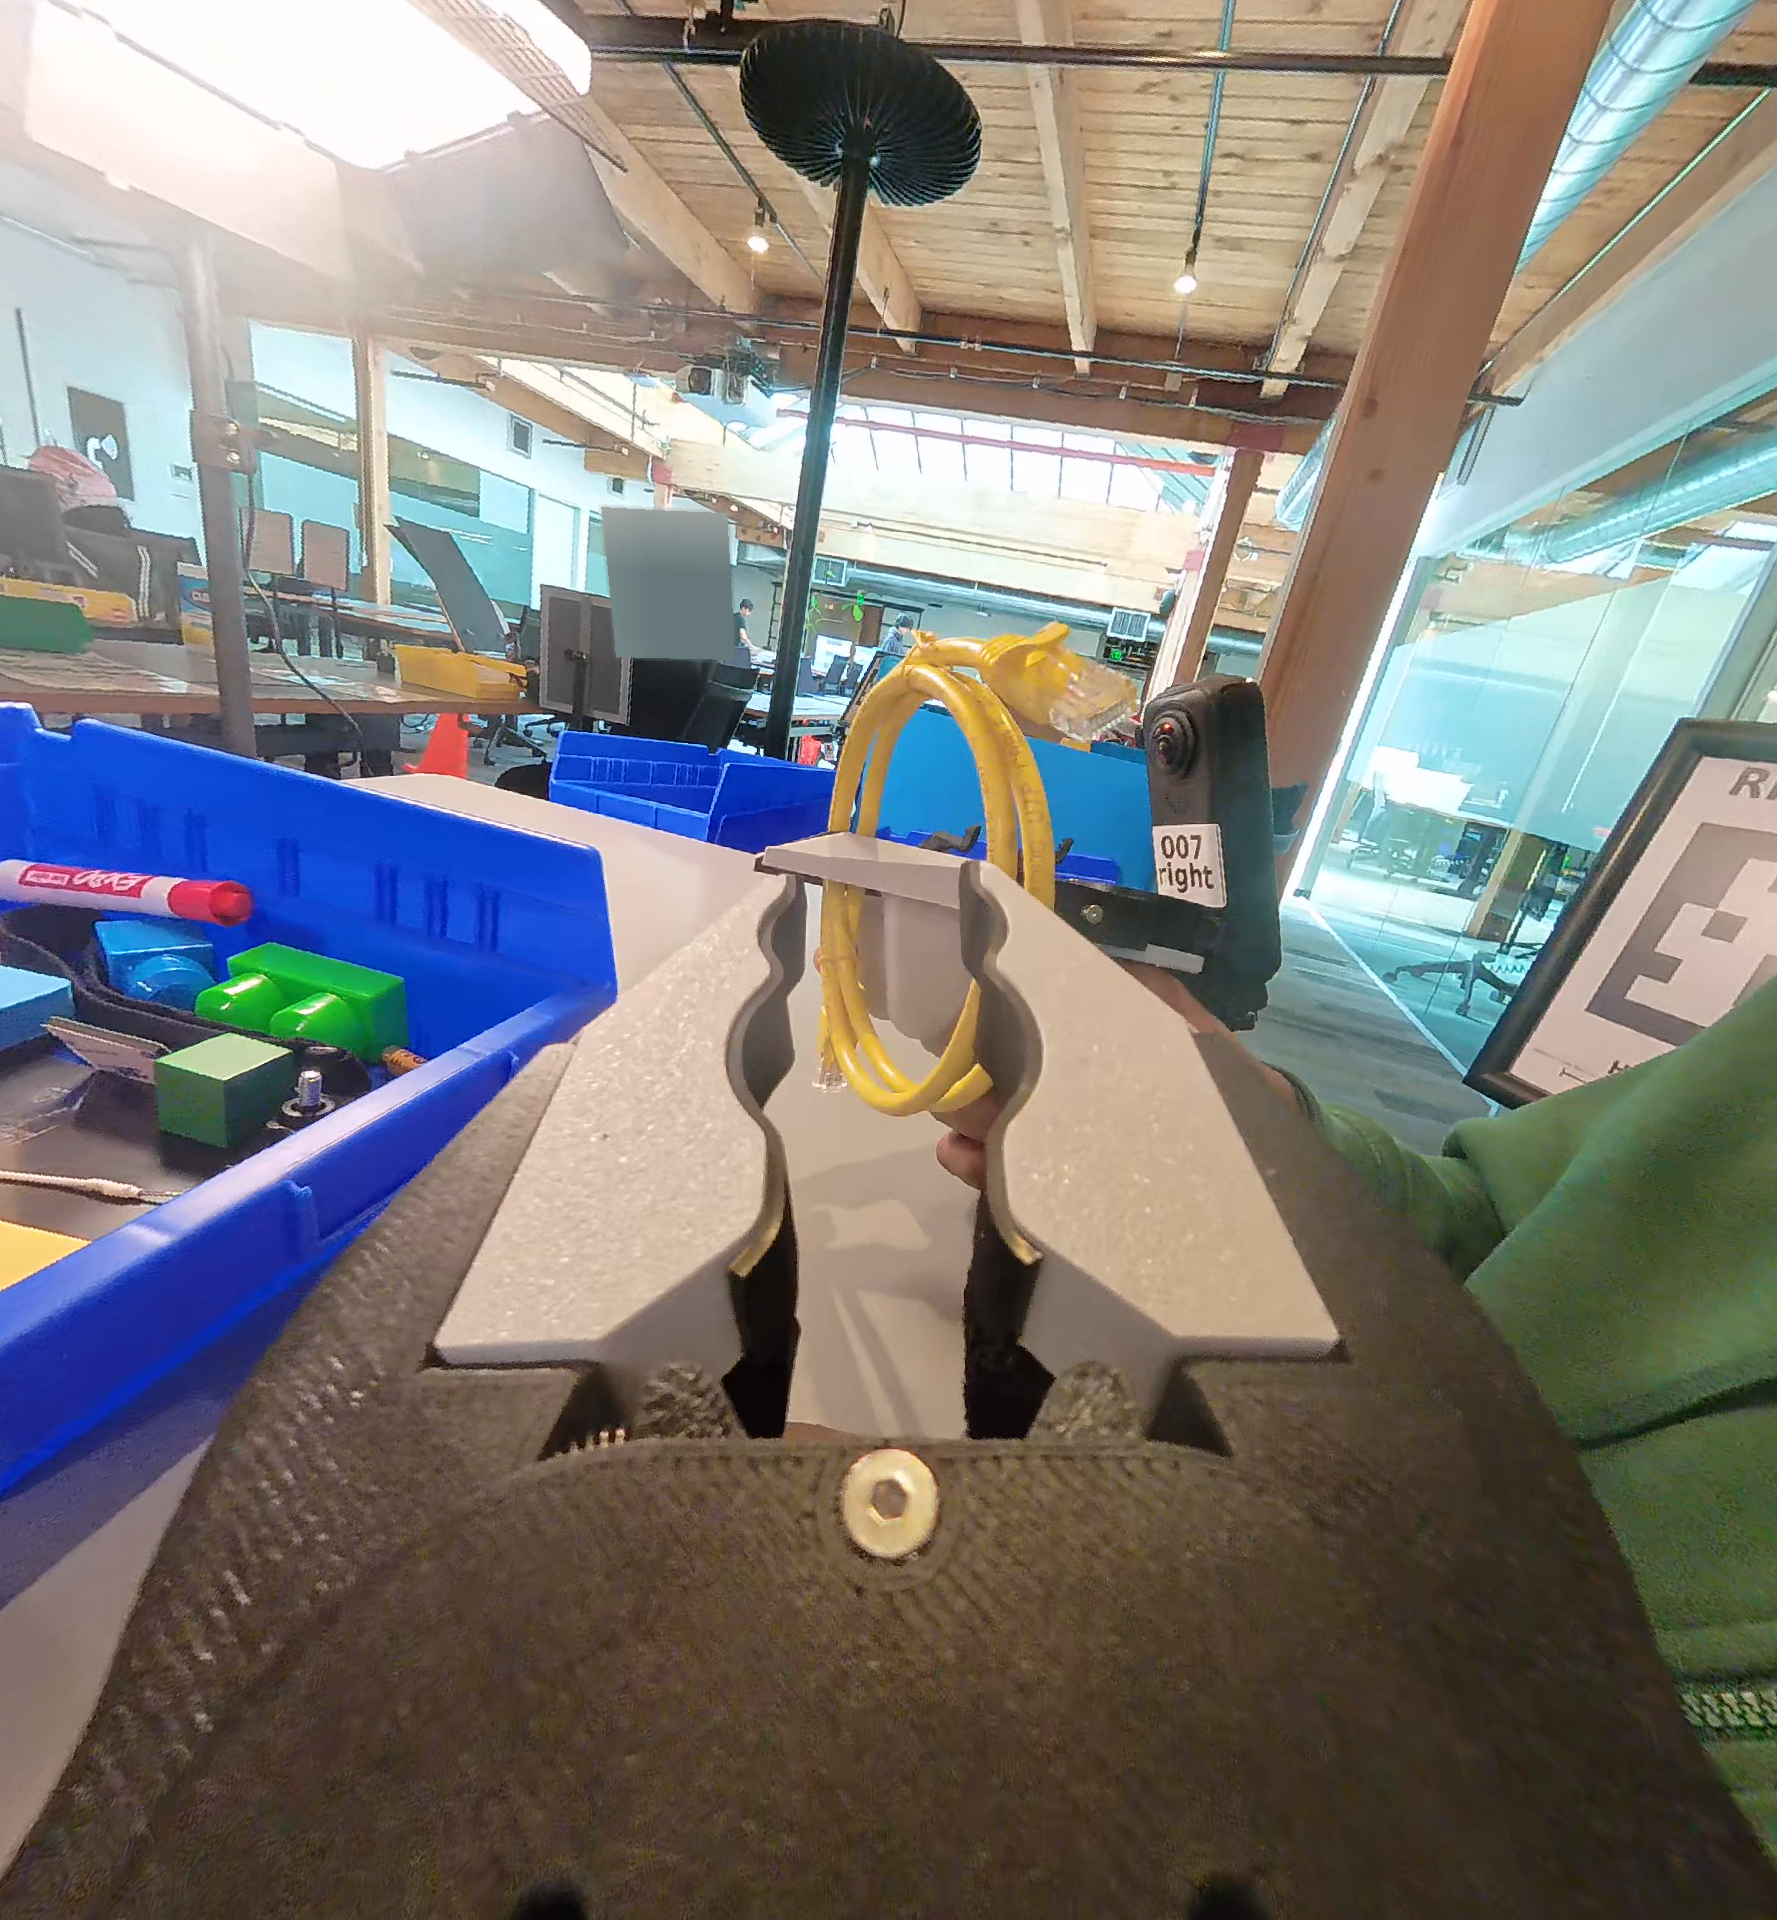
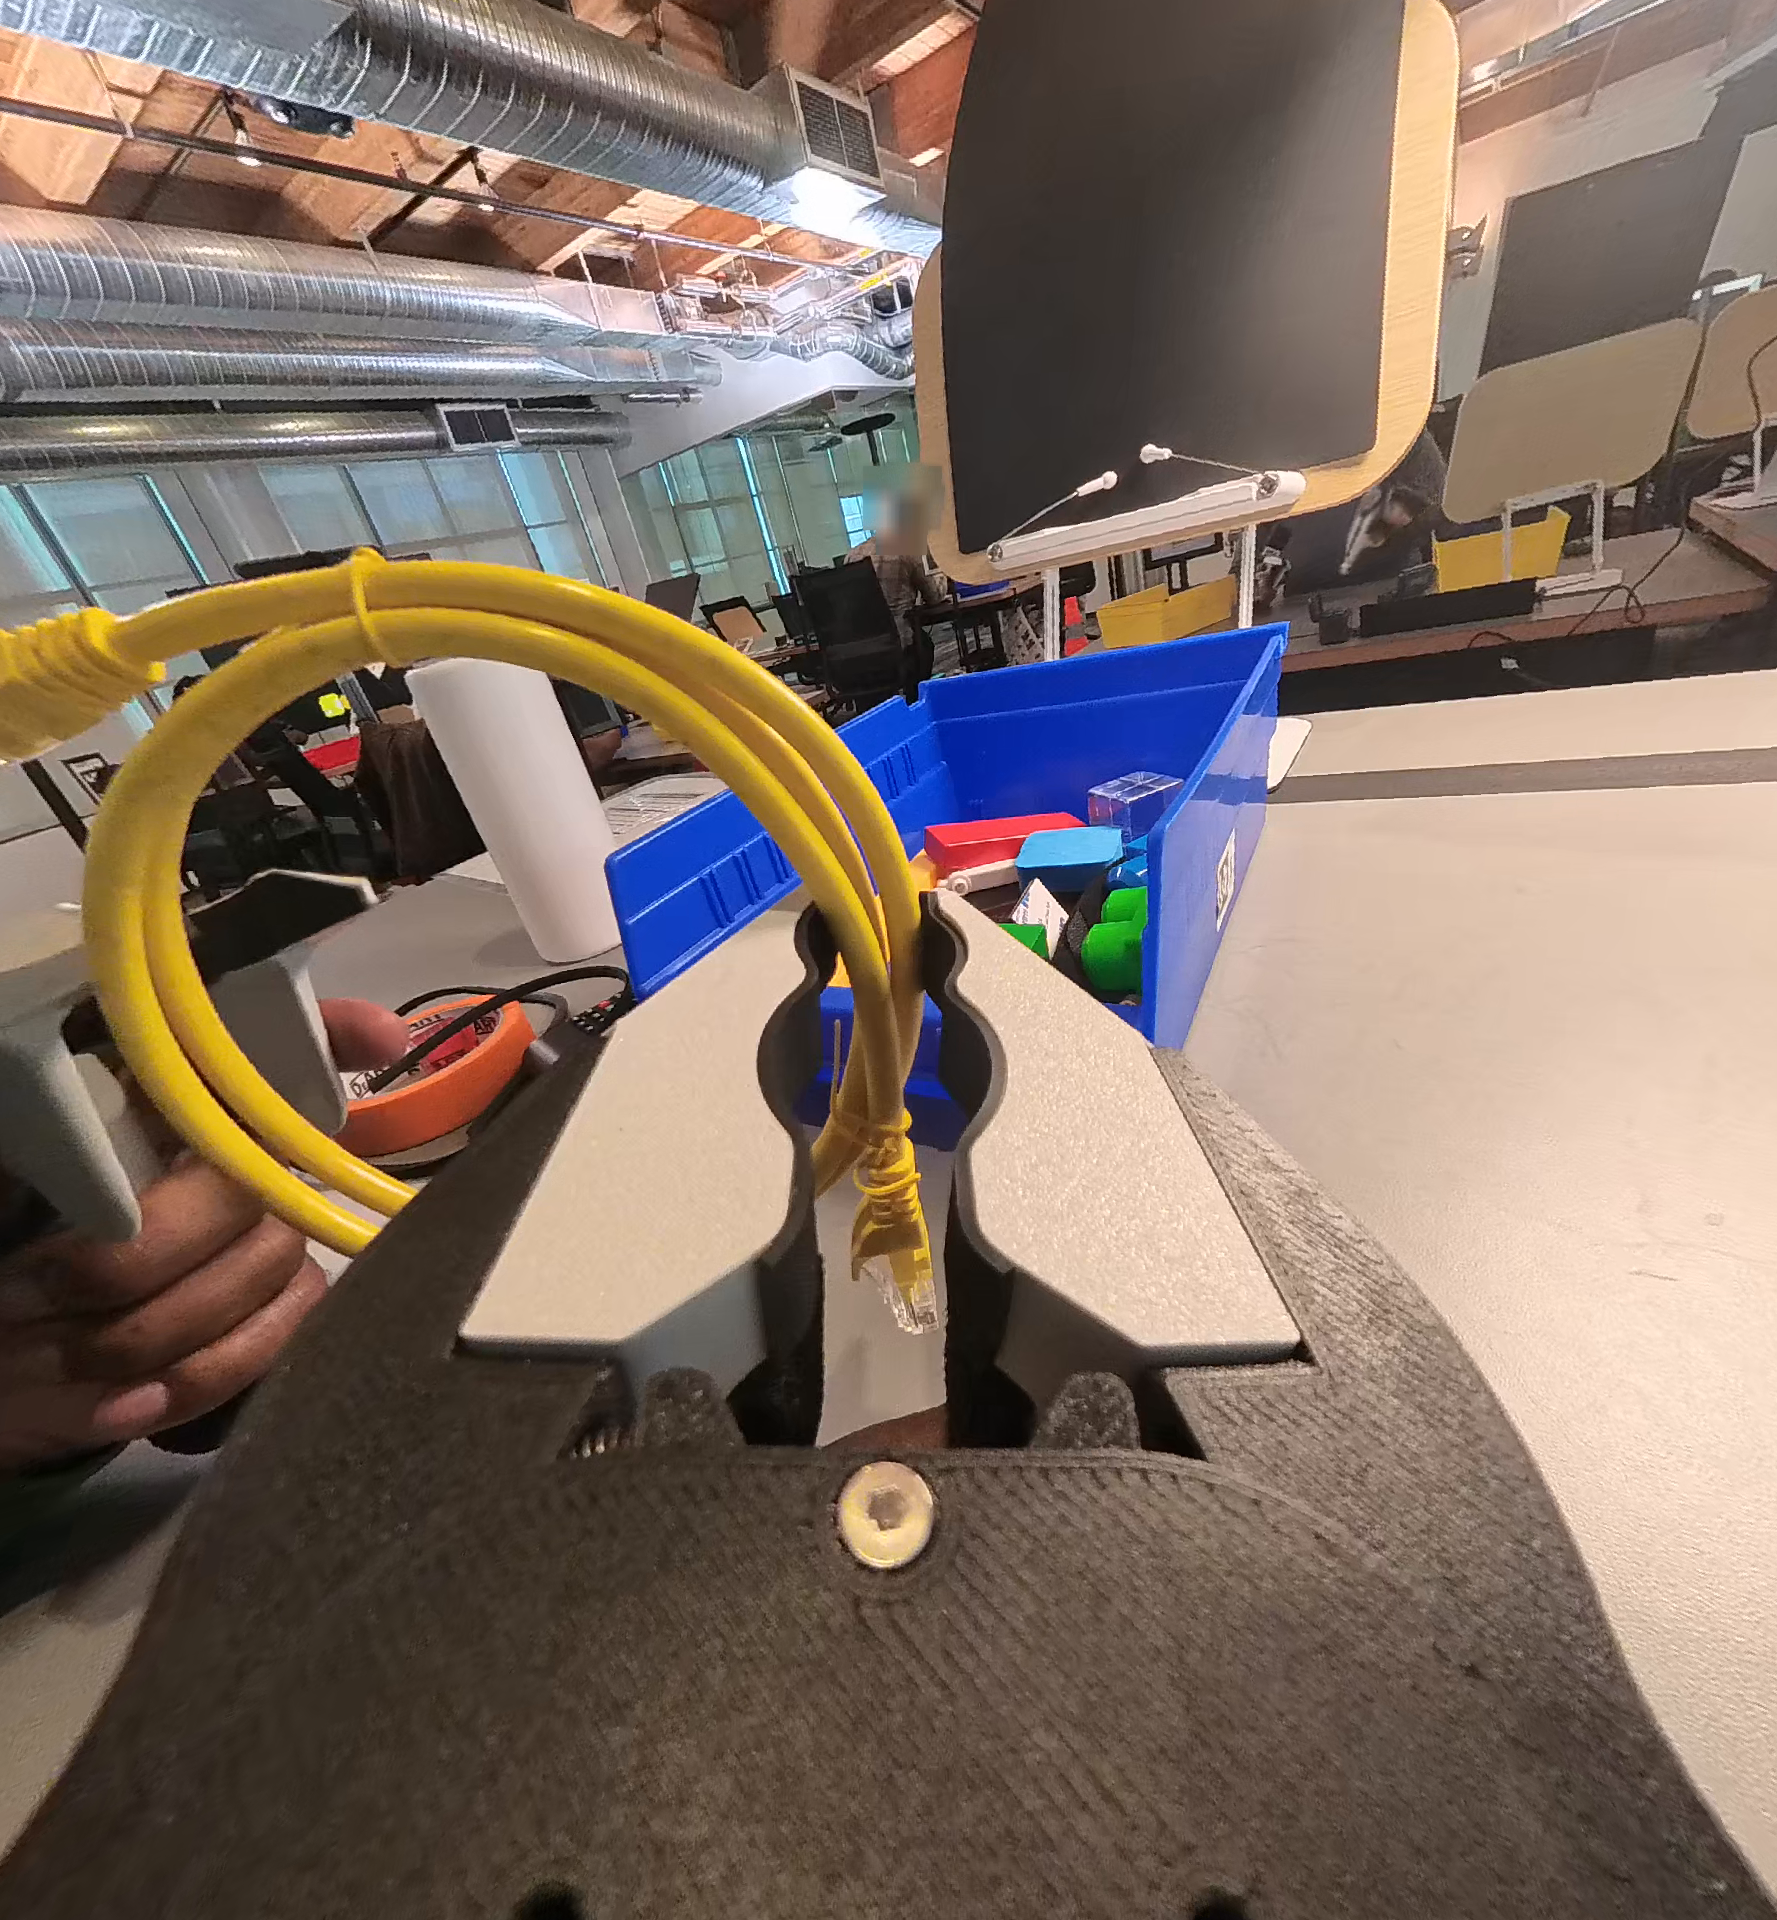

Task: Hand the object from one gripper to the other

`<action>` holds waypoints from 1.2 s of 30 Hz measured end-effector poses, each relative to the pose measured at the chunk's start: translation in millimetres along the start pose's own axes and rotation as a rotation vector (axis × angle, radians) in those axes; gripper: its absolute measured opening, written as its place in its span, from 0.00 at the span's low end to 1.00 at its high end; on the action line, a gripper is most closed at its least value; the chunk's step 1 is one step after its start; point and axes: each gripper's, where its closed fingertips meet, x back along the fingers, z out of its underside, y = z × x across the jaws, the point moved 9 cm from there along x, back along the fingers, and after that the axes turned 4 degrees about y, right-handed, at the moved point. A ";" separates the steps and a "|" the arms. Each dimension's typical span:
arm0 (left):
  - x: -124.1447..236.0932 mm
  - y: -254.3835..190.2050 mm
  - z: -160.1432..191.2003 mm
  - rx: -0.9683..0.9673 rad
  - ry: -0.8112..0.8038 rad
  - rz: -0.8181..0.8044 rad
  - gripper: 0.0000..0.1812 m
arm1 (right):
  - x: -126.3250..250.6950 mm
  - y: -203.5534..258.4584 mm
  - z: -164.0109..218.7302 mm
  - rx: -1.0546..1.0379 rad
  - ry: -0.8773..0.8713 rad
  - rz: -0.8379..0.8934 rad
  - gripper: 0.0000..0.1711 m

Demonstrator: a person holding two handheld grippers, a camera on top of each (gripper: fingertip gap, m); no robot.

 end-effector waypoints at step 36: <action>-6.9 -9.2 7.0 -0.048 0.067 0.067 0.17 | -1.4 3.3 1.0 0.005 0.004 -0.023 0.09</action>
